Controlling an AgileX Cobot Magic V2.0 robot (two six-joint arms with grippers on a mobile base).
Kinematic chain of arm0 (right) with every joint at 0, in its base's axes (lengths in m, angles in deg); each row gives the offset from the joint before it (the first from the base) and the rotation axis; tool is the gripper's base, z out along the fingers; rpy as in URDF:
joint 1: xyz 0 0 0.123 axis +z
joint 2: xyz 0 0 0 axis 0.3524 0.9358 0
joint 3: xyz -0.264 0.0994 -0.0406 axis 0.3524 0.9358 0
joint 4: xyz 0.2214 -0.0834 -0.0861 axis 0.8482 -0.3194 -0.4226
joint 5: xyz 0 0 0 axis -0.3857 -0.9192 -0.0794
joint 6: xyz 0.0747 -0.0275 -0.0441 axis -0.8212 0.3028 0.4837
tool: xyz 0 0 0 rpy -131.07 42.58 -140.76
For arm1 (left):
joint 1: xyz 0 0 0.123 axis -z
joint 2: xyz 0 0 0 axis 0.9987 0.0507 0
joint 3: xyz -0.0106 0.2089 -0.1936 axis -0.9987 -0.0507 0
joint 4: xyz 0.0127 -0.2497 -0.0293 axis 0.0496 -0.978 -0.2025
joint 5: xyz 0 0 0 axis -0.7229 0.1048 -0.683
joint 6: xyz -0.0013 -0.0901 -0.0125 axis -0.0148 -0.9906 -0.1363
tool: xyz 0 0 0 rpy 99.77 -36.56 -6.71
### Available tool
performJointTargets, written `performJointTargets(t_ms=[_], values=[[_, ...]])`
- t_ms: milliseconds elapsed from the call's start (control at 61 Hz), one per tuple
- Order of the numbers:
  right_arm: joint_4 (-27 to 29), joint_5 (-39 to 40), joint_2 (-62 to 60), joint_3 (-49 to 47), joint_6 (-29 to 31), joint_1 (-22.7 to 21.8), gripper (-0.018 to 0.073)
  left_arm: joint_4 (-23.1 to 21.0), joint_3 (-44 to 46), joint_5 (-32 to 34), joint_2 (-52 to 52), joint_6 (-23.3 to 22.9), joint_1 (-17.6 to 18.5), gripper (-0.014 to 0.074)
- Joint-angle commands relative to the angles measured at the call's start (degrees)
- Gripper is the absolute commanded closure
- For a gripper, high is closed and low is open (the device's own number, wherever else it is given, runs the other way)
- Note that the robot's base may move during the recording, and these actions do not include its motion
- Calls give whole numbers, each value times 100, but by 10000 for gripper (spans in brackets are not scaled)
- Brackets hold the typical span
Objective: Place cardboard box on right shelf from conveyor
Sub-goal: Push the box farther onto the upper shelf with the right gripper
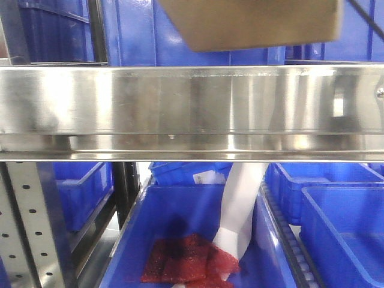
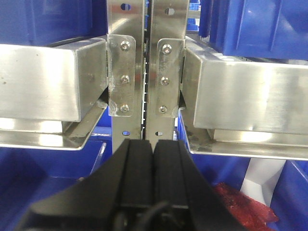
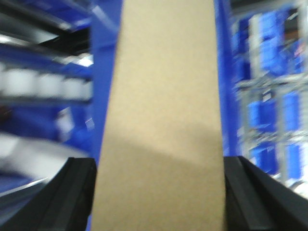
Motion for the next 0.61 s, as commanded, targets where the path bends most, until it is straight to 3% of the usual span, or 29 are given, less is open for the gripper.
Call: performJointTargets(t_ms=[0,590], values=[[-216,875,-138,-196,2,-21,-24,-34,-35,488,-31,1,15,713],[-63,-527,205,-172,2,-21,-24,-34,-35,488,-31,1,15,713]])
